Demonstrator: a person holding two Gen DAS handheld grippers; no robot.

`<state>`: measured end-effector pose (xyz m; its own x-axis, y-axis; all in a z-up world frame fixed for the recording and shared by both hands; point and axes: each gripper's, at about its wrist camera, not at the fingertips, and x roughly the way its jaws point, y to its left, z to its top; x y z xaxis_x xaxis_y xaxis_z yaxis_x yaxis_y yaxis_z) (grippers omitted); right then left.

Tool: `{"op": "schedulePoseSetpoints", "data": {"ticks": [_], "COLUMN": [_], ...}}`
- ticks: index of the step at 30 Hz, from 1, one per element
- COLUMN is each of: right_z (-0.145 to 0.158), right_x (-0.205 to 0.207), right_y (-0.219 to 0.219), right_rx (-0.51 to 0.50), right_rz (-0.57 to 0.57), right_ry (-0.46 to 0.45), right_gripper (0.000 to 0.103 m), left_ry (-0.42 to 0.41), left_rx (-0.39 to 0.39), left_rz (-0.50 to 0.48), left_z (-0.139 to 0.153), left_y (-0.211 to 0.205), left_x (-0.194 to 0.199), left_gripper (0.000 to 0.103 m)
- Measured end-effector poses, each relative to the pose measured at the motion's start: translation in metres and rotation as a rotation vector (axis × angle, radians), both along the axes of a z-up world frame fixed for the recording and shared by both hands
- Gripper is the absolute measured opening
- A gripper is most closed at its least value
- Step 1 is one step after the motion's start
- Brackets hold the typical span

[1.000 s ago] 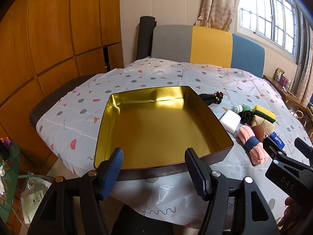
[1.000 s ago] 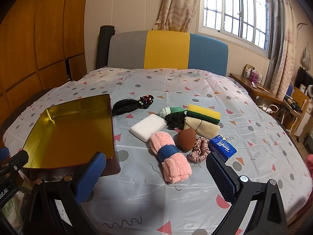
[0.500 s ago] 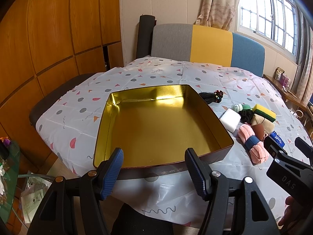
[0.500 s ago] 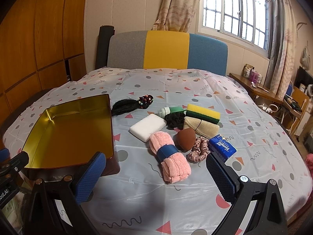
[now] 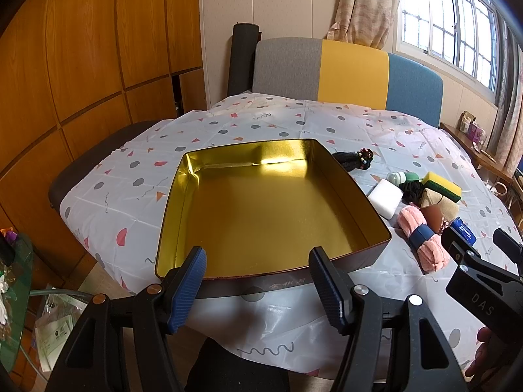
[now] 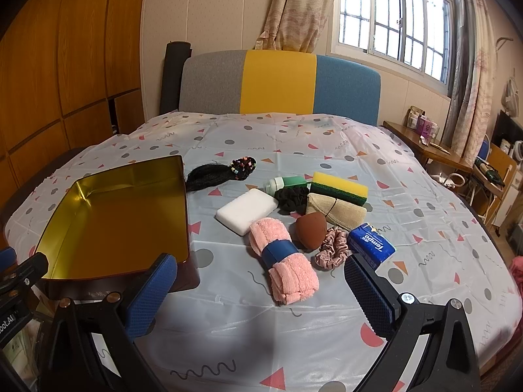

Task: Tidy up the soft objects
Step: 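Move the left tool to the pink towel roll and grasp it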

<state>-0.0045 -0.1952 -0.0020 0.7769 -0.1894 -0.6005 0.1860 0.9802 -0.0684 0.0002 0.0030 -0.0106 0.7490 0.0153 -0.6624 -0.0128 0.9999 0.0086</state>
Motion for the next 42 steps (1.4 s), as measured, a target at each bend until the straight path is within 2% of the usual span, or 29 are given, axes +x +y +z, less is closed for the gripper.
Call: {"op": "schedulePoseSetpoints", "data": {"ticks": [6,9,11,15,18,21,24,27,29,35,42], "right_z": [-0.003,-0.003,-0.004,-0.004,-0.002,-0.001,-0.003,-0.011,-0.019,-0.032,-0.026], "right_x": [0.001,0.003,0.006,0.011,0.011,0.012,0.012,0.015,0.015,0.013,0.011], "right_y": [-0.003,-0.015,-0.032,-0.083,-0.125,-0.165,-0.196,-0.224,-0.241,-0.263,-0.261], "right_rx": [0.006,0.034,0.059,0.098,0.134,0.177,0.177,0.201,0.231,0.327,0.351], "right_rz": [0.008,0.009,-0.003,-0.070,-0.116,-0.172,-0.205,-0.212,-0.214,-0.267,-0.248], "right_ry": [0.006,0.011,0.027,0.063,0.077,0.097,0.105,0.118,0.115,0.114,0.086], "right_gripper": [0.103,0.103,0.103,0.103,0.103,0.103,0.103,0.103,0.103,0.103,0.103], "left_ry": [0.011,0.016,0.029,0.026,0.050,0.104,0.160,0.218,0.246,0.374,0.447], "left_rx": [0.000,-0.063,-0.111,-0.103,-0.133,-0.151,-0.175,-0.155,-0.125,-0.136,-0.145], "left_rz": [-0.011,-0.086,-0.174,-0.287,-0.375,-0.461,-0.522,-0.574,-0.578,-0.592,-0.492], "left_z": [-0.001,-0.001,0.001,0.008,0.013,0.012,0.008,0.003,-0.004,-0.033,-0.056], "left_y": [-0.001,0.000,-0.004,-0.028,-0.050,-0.078,-0.104,-0.137,-0.155,-0.195,-0.223], "left_x": [0.003,0.007,0.011,0.017,0.023,0.034,0.041,0.052,0.058,0.084,0.117], "left_gripper": [0.066,0.069,0.076,0.077,0.077,0.077,0.077,0.077,0.076,0.075,0.075]}}
